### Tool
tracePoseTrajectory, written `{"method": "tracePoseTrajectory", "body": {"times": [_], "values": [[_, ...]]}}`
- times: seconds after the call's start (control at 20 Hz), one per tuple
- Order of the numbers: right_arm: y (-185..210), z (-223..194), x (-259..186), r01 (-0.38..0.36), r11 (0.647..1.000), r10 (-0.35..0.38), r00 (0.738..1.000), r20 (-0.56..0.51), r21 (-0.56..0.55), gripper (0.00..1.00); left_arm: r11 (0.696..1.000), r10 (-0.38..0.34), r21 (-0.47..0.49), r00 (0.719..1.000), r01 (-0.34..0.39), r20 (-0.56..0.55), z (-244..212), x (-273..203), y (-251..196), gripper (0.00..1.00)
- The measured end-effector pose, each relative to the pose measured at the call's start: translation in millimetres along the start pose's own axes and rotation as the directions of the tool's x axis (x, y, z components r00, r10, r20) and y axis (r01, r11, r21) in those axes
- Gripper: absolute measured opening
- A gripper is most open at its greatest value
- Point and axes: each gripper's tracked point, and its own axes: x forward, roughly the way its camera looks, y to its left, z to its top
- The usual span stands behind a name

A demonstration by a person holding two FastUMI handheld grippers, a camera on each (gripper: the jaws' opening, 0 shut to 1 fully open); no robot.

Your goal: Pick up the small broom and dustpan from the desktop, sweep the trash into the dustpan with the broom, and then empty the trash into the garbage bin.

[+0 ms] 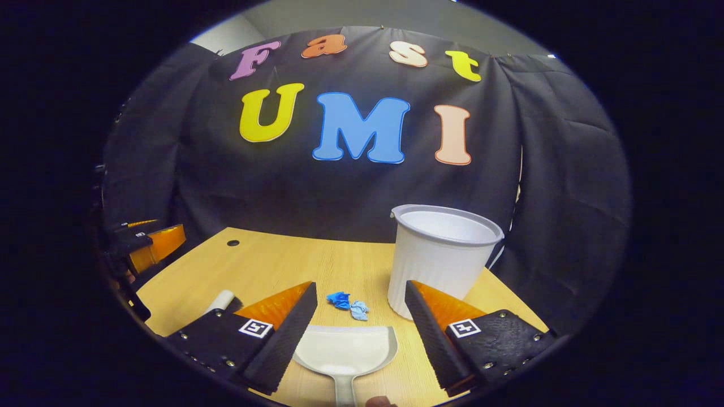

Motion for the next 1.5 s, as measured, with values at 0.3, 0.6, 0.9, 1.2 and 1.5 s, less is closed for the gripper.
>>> {"method": "tracePoseTrajectory", "body": {"times": [0.3,0.6,0.9,1.2,1.5], "values": [[8,-10,3,-0.012,1.0,0.011,0.999,-0.041,-0.016,0.98,1.0,-0.008,0.007,0.999,0.008,-0.046,-16,6,5,0.97],[15,-47,-3,-0.037,0.999,0.032,0.985,-0.17,-0.028,0.98,0.999,-0.044,0.012,0.987,0.046,-0.156,-56,6,-4,0.97],[17,-78,-4,-0.055,0.998,0.044,0.956,-0.29,-0.031,0.98,0.998,-0.062,-0.036,0.938,0.053,-0.341,-113,6,-2,0.97],[16,-114,-7,-0.077,0.996,0.051,0.906,-0.421,-0.044,0.98,0.995,-0.097,-0.061,0.854,0.076,-0.511,-167,6,-10,0.95],[14,-152,-6,-0.085,0.996,0.05,0.839,-0.542,-0.04,0.98,0.994,-0.112,-0.06,0.759,0.096,-0.642,-209,1,-11,0.97]]}}
